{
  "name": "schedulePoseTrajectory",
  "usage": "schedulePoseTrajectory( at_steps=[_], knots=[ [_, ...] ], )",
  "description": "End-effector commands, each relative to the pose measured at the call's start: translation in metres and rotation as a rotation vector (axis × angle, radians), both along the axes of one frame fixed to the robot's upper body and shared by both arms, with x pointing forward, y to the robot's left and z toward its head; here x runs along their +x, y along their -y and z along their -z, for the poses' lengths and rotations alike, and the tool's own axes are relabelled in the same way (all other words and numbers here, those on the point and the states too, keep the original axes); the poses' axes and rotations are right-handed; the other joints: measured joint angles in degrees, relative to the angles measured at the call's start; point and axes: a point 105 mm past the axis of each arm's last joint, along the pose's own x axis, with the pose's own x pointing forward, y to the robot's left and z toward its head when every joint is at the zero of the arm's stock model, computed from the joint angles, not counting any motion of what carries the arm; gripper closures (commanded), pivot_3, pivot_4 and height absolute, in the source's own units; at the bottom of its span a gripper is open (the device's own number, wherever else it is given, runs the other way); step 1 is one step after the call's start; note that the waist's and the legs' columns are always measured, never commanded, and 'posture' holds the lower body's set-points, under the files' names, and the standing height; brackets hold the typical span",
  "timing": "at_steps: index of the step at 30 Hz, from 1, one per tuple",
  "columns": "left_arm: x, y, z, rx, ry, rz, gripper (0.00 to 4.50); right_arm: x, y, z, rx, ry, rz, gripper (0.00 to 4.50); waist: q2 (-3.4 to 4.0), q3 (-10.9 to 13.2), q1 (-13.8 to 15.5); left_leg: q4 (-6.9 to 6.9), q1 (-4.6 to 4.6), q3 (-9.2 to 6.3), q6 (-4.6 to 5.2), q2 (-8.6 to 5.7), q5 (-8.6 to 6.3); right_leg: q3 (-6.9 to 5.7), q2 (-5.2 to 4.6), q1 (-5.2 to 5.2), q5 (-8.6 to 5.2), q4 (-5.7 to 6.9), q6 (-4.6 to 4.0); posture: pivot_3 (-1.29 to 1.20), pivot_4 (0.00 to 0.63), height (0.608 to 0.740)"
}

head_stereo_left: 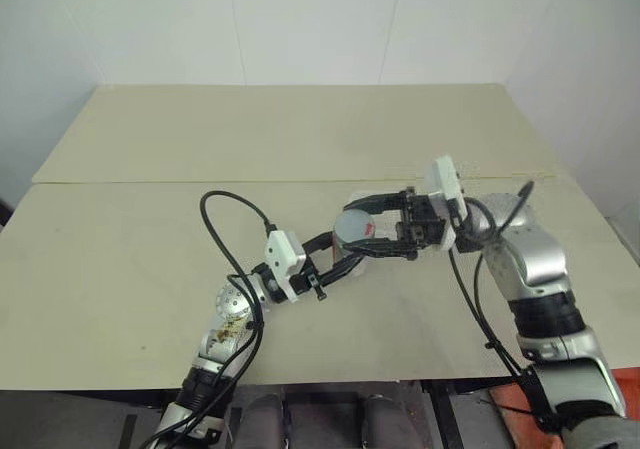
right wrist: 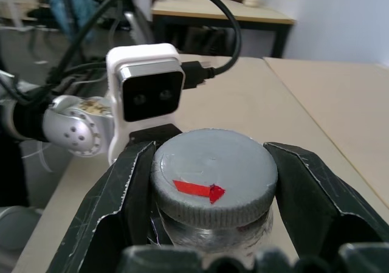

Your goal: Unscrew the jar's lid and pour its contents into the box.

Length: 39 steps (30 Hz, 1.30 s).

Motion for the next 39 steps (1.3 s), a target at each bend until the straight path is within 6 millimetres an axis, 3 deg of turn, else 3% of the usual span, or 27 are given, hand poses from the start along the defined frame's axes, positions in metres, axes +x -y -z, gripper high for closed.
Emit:
schedulePoseTrajectory(
  at_steps=[1, 10, 12, 16, 27, 33, 39],
  knots=[
    [-0.001, 0.002, -0.016, -0.041, 0.043, 0.009, 2.61, -0.002, -0.004, -0.005, -0.026, 0.069, -0.121, 1.7, 0.01, 0.01, 0.01, 0.0, -0.01, 0.01, 0.0, 0.0, 0.0, 0.0, -0.01, 0.0, 0.0, 0.0, 0.0, 0.0, 0.15, 0.74],
    [-0.002, 0.002, -0.015, -0.037, 0.041, 0.01, 2.61, 0.007, -0.002, -0.003, -0.066, 0.116, -0.19, 1.7, 0.03, 0.02, 0.06, 0.0, -0.01, 0.04, 0.0, 0.0, 0.0, 0.0, -0.04, -0.01, 0.01, 0.01, 0.01, 0.0, 0.15, 0.74],
    [-0.002, 0.001, -0.015, -0.034, 0.042, 0.006, 2.61, 0.01, -0.002, -0.003, -0.066, 0.094, -0.183, 0.98, 0.03, 0.02, 0.04, 0.0, 0.0, 0.04, -0.01, 0.01, 0.0, 0.0, -0.03, -0.02, 0.01, 0.02, 0.0, 0.0, 0.15, 0.74],
    [-0.002, 0.001, -0.015, -0.034, 0.041, 0.006, 2.61, 0.012, 0.0, -0.005, -0.048, 0.127, -0.156, 0.04, 0.03, 0.02, 0.11, 0.0, -0.01, 0.04, -0.01, 0.0, 0.0, 0.0, -0.05, -0.01, 0.01, 0.02, 0.0, 0.0, 0.15, 0.74],
    [-0.003, -0.004, -0.014, -0.017, 0.032, -0.022, 2.61, -0.008, 0.008, -0.01, 0.053, 0.199, 0.097, 0.04, 0.03, 0.02, 0.18, 0.0, -0.03, 0.03, -0.01, 0.02, 0.0, -0.01, -0.09, -0.03, 0.01, 0.03, 0.0, 0.0, 0.15, 0.74],
    [-0.003, -0.005, -0.012, -0.015, 0.019, -0.029, 2.61, -0.011, -0.004, -0.014, 0.113, 0.215, 0.305, 0.04, 0.03, 0.02, -0.13, 0.0, 0.04, 0.03, -0.02, 0.04, 0.01, 0.03, -0.05, -0.03, 0.01, 0.11, 0.0, 0.0, 0.15, 0.74],
    [-0.003, -0.002, -0.012, -0.018, 0.014, -0.018, 2.61, -0.018, -0.014, -0.013, 0.115, 0.246, 0.352, 0.04, 0.03, 0.02, 0.16, 0.0, -0.02, 0.03, -0.02, 0.0, 0.0, 0.0, -0.05, -0.03, 0.01, 0.03, 0.0, 0.0, 0.15, 0.74]
  ],
)
